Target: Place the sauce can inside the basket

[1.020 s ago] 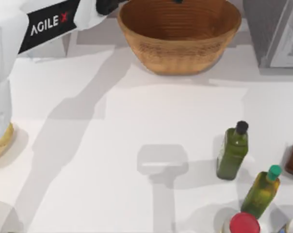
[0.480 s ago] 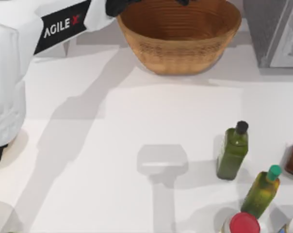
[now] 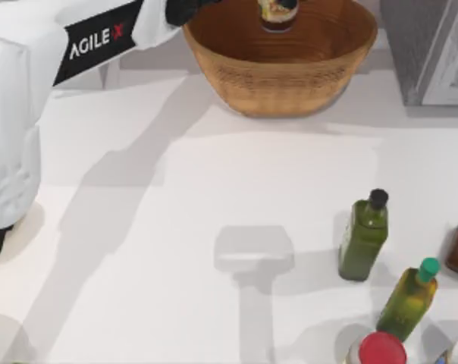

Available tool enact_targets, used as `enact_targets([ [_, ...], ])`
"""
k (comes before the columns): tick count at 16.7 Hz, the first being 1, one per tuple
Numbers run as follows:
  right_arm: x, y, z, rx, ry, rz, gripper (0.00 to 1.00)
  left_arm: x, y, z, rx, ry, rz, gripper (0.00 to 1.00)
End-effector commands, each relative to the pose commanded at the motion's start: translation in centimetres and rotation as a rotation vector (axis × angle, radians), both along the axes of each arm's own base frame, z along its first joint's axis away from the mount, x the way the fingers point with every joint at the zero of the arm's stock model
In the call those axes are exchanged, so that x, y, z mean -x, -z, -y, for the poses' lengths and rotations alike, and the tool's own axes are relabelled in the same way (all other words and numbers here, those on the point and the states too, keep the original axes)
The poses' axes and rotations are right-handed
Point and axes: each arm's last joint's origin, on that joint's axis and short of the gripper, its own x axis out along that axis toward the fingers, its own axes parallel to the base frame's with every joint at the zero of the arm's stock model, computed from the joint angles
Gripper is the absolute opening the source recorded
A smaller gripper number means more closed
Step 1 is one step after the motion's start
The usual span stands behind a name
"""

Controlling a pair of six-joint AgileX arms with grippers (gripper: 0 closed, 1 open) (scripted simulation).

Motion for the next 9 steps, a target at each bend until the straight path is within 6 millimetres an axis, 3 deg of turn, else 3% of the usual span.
enact_targets([
  [3, 0.00, 0.00, 0.00, 0.000, 0.000, 0.000, 1.00, 0.00, 0.00, 0.00, 0.000, 0.000, 0.000, 0.98],
  [9, 0.00, 0.00, 0.00, 0.000, 0.000, 0.000, 1.00, 0.00, 0.00, 0.00, 0.000, 0.000, 0.000, 1.00],
])
